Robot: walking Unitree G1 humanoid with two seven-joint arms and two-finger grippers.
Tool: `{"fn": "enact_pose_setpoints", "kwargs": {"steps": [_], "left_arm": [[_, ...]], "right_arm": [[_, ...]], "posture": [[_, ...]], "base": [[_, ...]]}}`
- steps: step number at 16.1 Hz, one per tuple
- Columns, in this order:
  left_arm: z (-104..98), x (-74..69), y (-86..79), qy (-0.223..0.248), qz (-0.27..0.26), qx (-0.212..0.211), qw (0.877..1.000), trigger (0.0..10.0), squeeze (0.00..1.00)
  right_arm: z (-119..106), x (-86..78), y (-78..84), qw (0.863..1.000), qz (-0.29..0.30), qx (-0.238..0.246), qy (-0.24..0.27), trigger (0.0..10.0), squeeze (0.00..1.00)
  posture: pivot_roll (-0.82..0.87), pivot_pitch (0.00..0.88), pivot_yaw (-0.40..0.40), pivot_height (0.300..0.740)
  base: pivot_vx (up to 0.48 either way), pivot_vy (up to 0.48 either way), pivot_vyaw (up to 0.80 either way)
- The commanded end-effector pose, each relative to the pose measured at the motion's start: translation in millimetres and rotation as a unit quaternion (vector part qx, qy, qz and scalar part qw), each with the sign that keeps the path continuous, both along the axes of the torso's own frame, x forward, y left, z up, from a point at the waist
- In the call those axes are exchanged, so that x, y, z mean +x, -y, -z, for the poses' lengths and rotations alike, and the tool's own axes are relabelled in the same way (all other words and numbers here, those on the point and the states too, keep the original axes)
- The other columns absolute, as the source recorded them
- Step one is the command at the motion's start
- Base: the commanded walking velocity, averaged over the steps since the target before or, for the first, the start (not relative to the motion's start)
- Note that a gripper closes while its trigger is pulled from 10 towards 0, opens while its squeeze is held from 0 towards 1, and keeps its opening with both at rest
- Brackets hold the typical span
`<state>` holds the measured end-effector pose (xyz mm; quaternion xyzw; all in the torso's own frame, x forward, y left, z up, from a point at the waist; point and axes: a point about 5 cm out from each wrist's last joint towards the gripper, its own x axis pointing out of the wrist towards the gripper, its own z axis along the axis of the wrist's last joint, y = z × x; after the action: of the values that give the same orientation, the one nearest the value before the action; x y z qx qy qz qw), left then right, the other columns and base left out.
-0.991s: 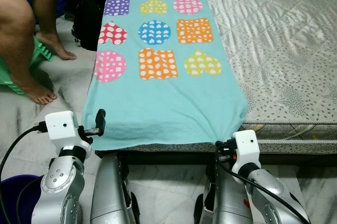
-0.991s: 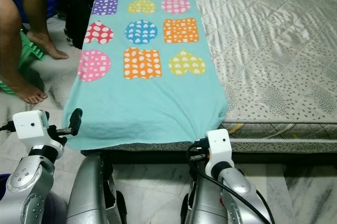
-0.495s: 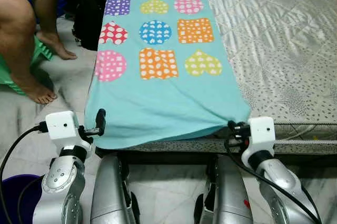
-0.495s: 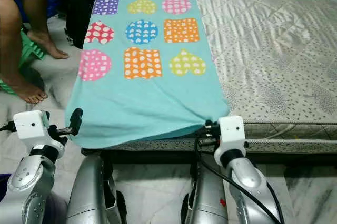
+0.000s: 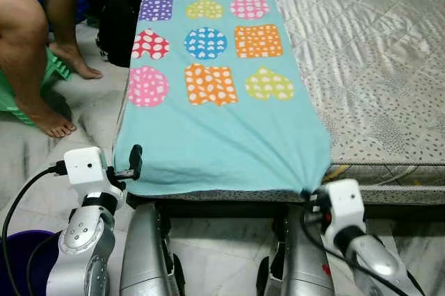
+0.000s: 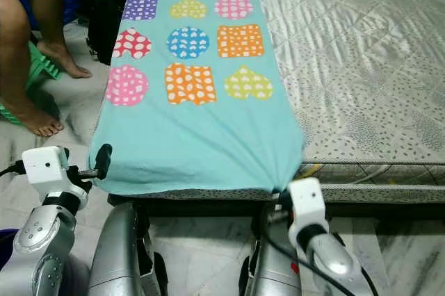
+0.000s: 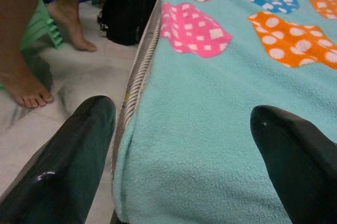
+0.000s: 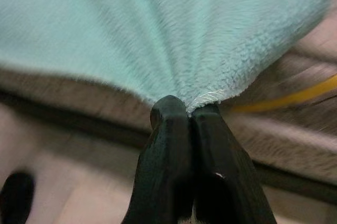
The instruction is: Clean up the room
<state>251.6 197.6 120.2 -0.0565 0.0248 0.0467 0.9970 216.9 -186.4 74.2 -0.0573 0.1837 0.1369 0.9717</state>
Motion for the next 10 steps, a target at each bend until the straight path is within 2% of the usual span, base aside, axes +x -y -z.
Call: {"fn": "enact_pose_setpoints", "kwargs": {"steps": [1,2,5,7,8,9,10], "left_arm": [[4,-0.6,-1.9,-0.009,0.002,0.005,1.0,10.0,0.0],[4,-0.3,-1.6,-0.011,0.003,0.005,1.0,10.0,0.0],[6,0.3,-1.3,-0.015,0.004,0.004,1.0,10.0,0.0],[8,1.5,-2.6,-0.018,0.004,0.002,1.0,10.0,0.0],[8,2.5,-1.8,-0.018,0.005,0.001,1.0,10.0,0.0],[9,3.3,-1.4,-0.018,0.005,-0.001,1.0,10.0,0.0],[9,4.1,-1.0,-0.018,0.005,-0.001,1.0,10.0,0.0]], "right_arm": [[11,-12.7,-2.0,0.999,-0.029,0.008,-0.044,10.0,0.73],[14,-17.5,-4.4,0.997,-0.054,0.012,-0.06,10.0,1.0],[22,-19.8,1.3,0.993,-0.085,-0.003,-0.087,10.0,1.0],[25,-11.8,19.6,0.993,-0.063,-0.035,-0.091,10.0,1.0],[18,3.1,34.0,0.996,-0.017,-0.062,-0.061,10.0,1.0],[-1,24.6,36.7,0.998,0.022,-0.056,-0.003,10.0,1.0],[-11,35.9,33.8,0.998,0.035,-0.045,0.028,10.0,1.0]], "posture": [[-0.01,0.181,0.012,0.516],[-0.01,0.181,0.013,0.516],[-0.01,0.181,0.013,0.516],[-0.02,0.18,0.013,0.516],[-0.02,0.179,0.014,0.516],[-0.02,0.179,0.014,0.516],[-0.02,0.175,0.016,0.516]], "base": [[0.0,0.0,0.0],[0.0,0.0,0.0],[0.0,0.0,0.0],[0.0,0.0,0.0],[0.0,0.0,0.0],[0.0,0.0,0.0],[0.0,0.0,0.0]]}}
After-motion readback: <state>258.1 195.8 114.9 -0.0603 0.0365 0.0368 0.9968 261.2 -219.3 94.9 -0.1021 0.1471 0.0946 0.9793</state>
